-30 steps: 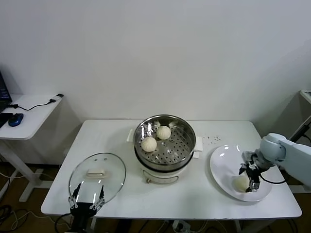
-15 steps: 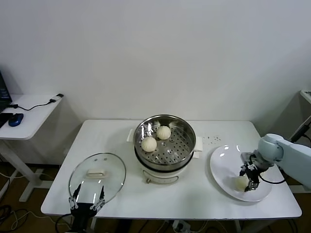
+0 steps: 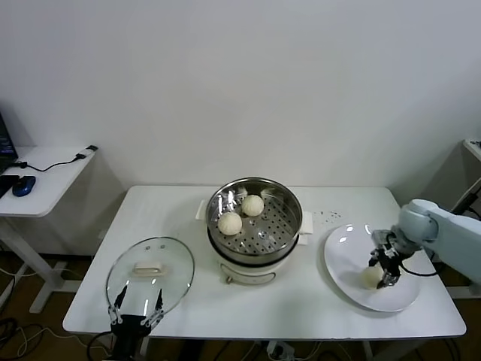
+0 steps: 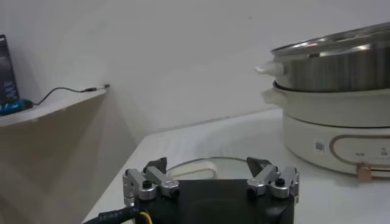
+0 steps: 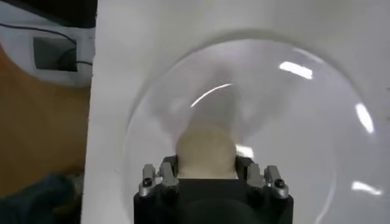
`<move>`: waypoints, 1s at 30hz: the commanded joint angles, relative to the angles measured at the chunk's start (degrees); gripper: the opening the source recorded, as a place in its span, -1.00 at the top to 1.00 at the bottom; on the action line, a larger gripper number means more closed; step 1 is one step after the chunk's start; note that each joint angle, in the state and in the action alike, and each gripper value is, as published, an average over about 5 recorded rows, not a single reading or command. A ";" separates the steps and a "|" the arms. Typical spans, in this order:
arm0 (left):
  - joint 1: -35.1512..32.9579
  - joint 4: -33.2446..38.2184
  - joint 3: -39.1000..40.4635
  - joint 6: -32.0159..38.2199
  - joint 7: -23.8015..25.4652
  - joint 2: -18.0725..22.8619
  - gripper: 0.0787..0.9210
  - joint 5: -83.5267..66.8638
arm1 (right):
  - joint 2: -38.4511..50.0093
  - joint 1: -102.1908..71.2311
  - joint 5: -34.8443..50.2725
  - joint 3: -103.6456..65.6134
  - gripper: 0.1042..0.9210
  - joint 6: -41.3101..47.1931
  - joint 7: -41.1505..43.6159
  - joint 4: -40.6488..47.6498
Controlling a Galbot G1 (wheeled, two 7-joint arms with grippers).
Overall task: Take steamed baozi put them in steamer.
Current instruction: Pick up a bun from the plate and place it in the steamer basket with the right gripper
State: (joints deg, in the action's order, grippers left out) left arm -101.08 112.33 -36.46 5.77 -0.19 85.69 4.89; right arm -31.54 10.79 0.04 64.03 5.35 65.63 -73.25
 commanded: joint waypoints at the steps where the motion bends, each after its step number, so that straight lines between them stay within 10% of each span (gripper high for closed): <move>1: -0.29 0.38 0.05 0.00 0.04 -0.09 -0.77 0.04 | -9.13 24.68 -8.90 9.91 -0.26 -26.04 6.05 2.63; 14: -0.81 0.48 0.22 0.04 0.08 -0.25 -0.77 0.29 | -28.76 39.86 -0.03 13.64 -0.27 -37.75 6.39 -3.83; 30: -1.79 0.83 -0.52 -0.15 0.33 -0.66 -0.77 -0.26 | -38.91 20.05 -13.68 8.28 -0.28 -39.85 3.64 -6.64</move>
State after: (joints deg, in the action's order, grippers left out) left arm -102.63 113.10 -36.73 5.63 0.14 85.08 4.92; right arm -63.86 37.83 -7.68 73.11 -30.98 69.93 -78.44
